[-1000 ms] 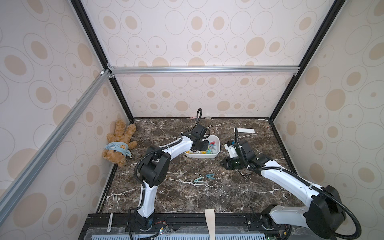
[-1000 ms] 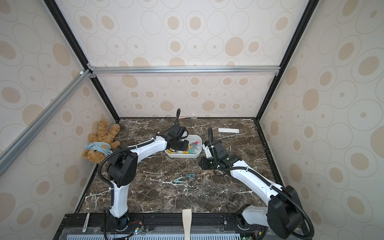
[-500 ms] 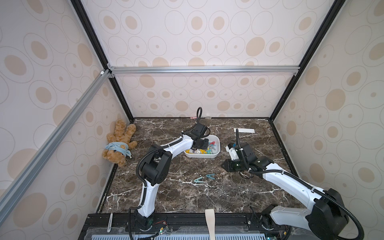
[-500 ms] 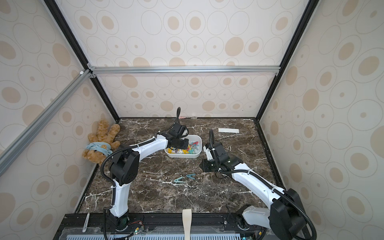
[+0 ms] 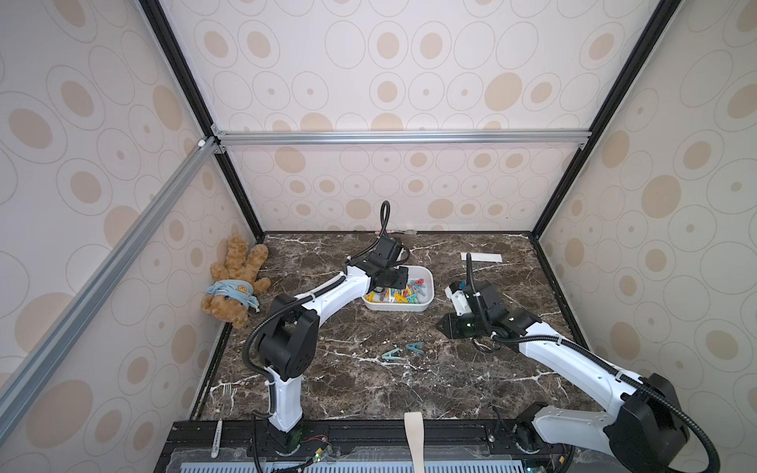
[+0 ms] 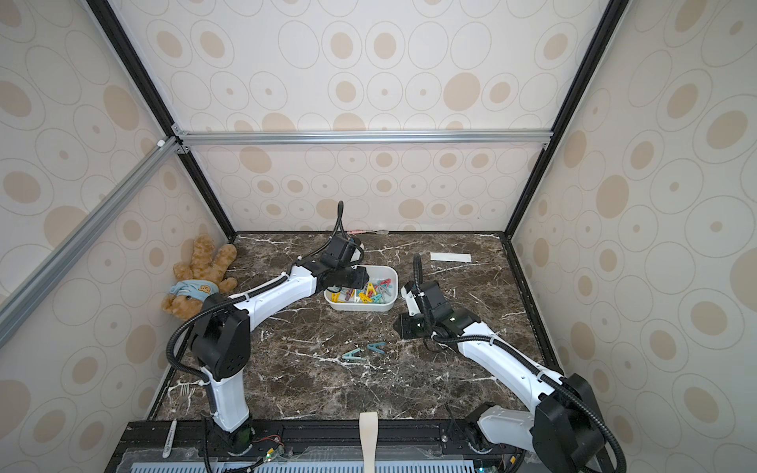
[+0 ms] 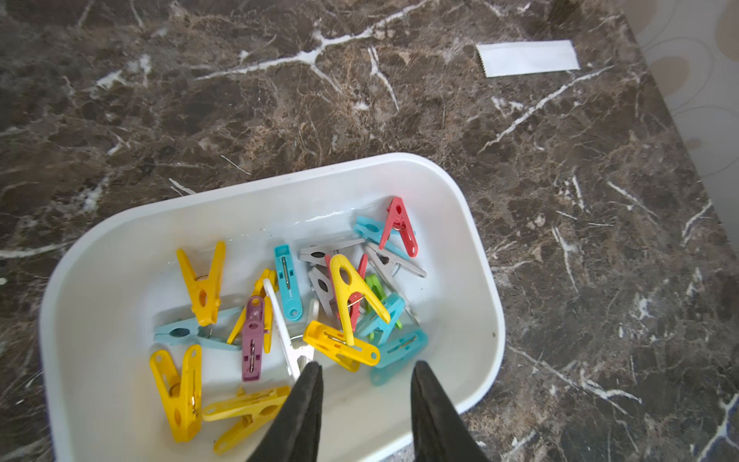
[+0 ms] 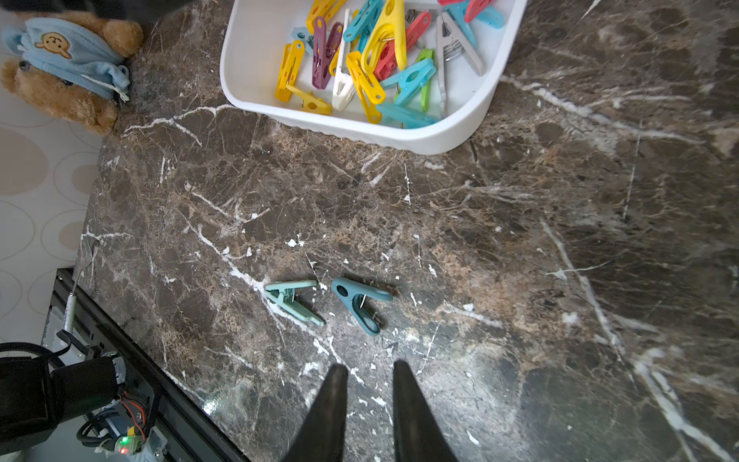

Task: Put the clothespins into the storage box
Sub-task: Place the clothespin in the storage box, then pick up the clothespin from the center of the board.

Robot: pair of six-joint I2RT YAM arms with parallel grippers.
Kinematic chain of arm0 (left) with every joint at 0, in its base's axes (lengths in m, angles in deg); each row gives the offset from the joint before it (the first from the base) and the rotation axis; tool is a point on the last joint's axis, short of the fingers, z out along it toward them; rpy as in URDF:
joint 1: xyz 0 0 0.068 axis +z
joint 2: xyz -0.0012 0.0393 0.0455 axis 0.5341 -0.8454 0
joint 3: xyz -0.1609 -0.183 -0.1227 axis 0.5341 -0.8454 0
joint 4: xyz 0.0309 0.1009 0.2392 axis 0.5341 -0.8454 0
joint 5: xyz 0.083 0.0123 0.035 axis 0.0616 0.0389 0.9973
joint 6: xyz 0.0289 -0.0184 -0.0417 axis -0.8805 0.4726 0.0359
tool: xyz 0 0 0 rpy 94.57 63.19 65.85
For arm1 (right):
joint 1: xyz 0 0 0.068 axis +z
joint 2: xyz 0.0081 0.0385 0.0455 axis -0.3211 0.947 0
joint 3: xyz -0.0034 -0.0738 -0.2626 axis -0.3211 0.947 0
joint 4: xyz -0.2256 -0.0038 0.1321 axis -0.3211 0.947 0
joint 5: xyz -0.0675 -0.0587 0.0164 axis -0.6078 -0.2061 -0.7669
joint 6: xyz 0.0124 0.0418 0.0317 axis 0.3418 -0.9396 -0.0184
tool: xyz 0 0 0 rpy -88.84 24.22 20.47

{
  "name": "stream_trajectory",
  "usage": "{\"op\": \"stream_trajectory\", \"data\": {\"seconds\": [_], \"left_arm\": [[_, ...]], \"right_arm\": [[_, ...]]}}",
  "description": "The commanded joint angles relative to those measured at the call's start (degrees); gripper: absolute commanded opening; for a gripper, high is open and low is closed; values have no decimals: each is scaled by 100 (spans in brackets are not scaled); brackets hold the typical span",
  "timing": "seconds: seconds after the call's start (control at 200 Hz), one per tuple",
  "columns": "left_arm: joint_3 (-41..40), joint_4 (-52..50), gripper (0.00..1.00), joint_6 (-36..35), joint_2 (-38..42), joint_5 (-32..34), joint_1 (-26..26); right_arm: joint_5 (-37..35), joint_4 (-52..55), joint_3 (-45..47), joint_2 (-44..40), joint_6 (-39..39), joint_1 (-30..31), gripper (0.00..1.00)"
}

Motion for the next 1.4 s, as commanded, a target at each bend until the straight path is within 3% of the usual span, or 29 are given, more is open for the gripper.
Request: {"op": "stream_trajectory", "data": {"seconds": [0.0, 0.43, 0.645, 0.785, 1.045, 1.396], "left_arm": [[-408, 147, 40, -41, 530, 92, 50], [-3480, 804, 45, 400, 2956, 549, 52], [-4407, 842, 47, 783, 3902, 698, 57], [-4779, 1025, 48, 982, 4131, 634, 64], [-4853, 1111, 48, 897, 4021, 550, 95], [-4856, 1122, 49, 933, 3972, 470, 136]], "right_arm": [[-82, -58, -48, 158, 19, 79, 24], [-713, 158, -55, 535, -353, 771, 32], [-850, 54, -167, 1095, -707, 1045, 33], [-706, -170, -206, 1547, -735, 1116, 32], [-601, 255, -825, 2209, 451, 1196, 32], [-308, 352, -936, 2695, 976, 1204, 33]]}}
